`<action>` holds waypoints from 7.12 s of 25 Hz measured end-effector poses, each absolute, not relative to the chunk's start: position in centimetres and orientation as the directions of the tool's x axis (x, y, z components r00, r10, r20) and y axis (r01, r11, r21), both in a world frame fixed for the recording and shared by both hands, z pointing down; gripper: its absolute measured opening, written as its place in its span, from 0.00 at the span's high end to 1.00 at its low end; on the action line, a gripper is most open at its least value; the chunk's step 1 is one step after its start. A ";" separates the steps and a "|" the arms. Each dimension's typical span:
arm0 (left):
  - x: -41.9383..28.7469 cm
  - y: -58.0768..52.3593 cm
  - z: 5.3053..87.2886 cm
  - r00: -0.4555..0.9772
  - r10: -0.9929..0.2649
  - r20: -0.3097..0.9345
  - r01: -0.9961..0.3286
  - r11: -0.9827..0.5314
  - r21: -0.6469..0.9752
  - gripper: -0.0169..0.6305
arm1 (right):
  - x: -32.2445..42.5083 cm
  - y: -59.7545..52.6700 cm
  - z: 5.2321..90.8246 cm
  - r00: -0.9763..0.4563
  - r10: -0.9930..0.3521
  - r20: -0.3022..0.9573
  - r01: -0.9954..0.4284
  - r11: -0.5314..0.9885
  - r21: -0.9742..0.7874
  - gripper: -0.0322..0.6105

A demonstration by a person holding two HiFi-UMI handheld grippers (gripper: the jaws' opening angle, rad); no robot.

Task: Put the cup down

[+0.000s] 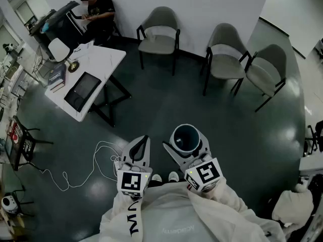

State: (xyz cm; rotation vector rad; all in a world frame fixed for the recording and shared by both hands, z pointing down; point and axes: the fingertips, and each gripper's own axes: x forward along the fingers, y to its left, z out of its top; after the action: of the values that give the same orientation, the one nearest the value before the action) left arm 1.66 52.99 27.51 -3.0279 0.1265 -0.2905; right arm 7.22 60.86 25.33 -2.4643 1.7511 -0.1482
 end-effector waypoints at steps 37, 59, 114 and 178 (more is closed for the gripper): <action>2.7 48.3 28.3 0.970 -0.175 0.169 -0.158 -0.981 -0.110 0.95 | 9.2 56.5 26.5 0.269 -0.963 0.029 -0.950 -0.270 -0.158 0.35; 4.2 34.5 29.7 0.939 -0.276 0.204 -0.266 -0.961 -0.074 0.95 | 11.6 42.4 28.2 0.164 -0.982 0.089 -0.967 -0.178 -0.184 0.35; -4.4 -2.5 30.6 0.718 -0.663 0.214 -0.671 -0.740 -0.043 0.95 | 6.1 1.6 29.0 -0.275 -0.945 0.175 -0.953 0.244 -0.178 0.35; -7.6 -23.0 48.0 0.486 -0.801 0.350 -0.830 -0.548 -0.102 0.95 | -0.5 -23.4 46.1 -0.558 -0.789 0.257 -0.830 0.525 -0.189 0.36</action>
State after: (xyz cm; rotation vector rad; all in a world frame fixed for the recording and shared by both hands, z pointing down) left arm -7.62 -23.00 47.99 -2.7763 1.5275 -0.5839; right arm -0.45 -23.38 46.10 -1.5292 2.8635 -0.4792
